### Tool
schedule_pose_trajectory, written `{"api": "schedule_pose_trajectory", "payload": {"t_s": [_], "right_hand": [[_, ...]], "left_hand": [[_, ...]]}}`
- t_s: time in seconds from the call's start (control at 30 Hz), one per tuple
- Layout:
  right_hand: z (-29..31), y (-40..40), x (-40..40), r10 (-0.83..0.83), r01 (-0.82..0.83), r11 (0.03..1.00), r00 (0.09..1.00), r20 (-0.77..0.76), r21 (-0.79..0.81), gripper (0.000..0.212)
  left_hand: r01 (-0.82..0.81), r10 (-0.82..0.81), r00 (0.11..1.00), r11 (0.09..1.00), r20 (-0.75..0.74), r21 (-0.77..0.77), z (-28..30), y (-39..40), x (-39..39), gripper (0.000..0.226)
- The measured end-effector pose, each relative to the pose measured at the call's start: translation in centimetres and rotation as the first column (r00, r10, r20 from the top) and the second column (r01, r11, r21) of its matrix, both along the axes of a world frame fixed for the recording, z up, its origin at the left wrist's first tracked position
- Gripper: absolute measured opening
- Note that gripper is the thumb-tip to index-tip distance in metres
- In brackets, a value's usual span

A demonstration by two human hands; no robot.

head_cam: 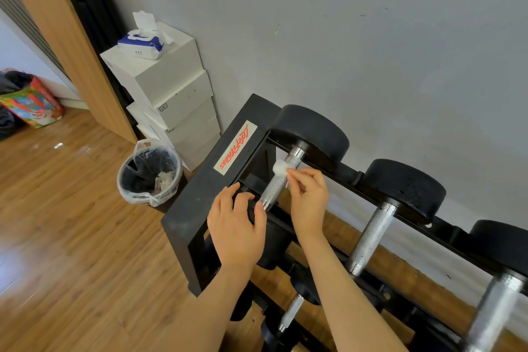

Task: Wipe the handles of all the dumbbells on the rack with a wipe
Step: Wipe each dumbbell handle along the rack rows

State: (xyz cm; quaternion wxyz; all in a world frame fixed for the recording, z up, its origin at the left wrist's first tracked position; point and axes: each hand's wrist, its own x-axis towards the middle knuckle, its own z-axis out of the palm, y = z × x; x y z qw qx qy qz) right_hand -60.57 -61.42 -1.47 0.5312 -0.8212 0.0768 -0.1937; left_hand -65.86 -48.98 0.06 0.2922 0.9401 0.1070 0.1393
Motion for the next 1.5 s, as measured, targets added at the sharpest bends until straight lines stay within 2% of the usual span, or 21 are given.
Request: {"api": "schedule_pose_trajectory", "payload": {"t_s": [0.27,0.43,0.5,0.7,0.9,1.1,1.27,1.4,1.5], "right_hand": [[-0.9,0.0,-1.4,0.071,-0.059,0.991,0.993,-0.097,0.117,0.017],[-0.1,-0.4,0.2,-0.043,0.061,0.978,0.994,-0.096,0.199,0.017],[-0.3,-0.1,-0.1,-0.029,0.051,0.978,0.994,-0.108,0.204,0.017],[-1.0,0.0,-2.2,0.135,-0.115,0.983,0.982,-0.134,0.144,0.016],[-0.4,0.2,-1.4,0.053,-0.041,0.992,0.993,-0.102,0.121,0.016],[-0.6,-0.3,-2.3,0.222,-0.229,0.973,0.956,-0.191,-0.014,0.017],[0.5,-0.5,-1.4,0.154,-0.163,0.984,0.979,-0.135,-0.064,0.02],[0.7,-0.2,-2.1,0.275,-0.305,0.942,0.94,-0.201,-0.138,0.02],[1.0,-0.4,-2.4,0.389,-0.44,0.875,0.887,-0.25,-0.2,0.02]], "left_hand": [[-0.004,0.004,1.0,1.0,0.008,-0.014,0.0,-0.1,0.0,0.042],[0.002,-0.002,1.0,1.0,0.016,-0.025,-0.1,0.0,0.1,0.043],[0.001,-0.001,1.0,1.0,0.019,-0.024,-0.1,0.0,0.0,0.043],[-0.006,0.006,1.0,1.0,0.023,-0.014,-0.2,0.0,0.0,0.043],[0.001,0.0,1.0,1.0,0.016,-0.012,-0.2,0.1,0.1,0.045],[-0.036,0.037,0.999,0.998,0.006,-0.059,-0.2,0.0,-0.4,0.051],[-0.044,0.042,0.999,0.996,-0.023,-0.077,-0.2,0.0,-1.5,0.061],[-0.045,0.044,0.999,0.997,-0.023,-0.058,0.0,-0.1,-1.5,0.059],[-0.047,0.046,0.999,0.997,-0.018,-0.056,-0.1,-0.1,-1.5,0.058]]}}
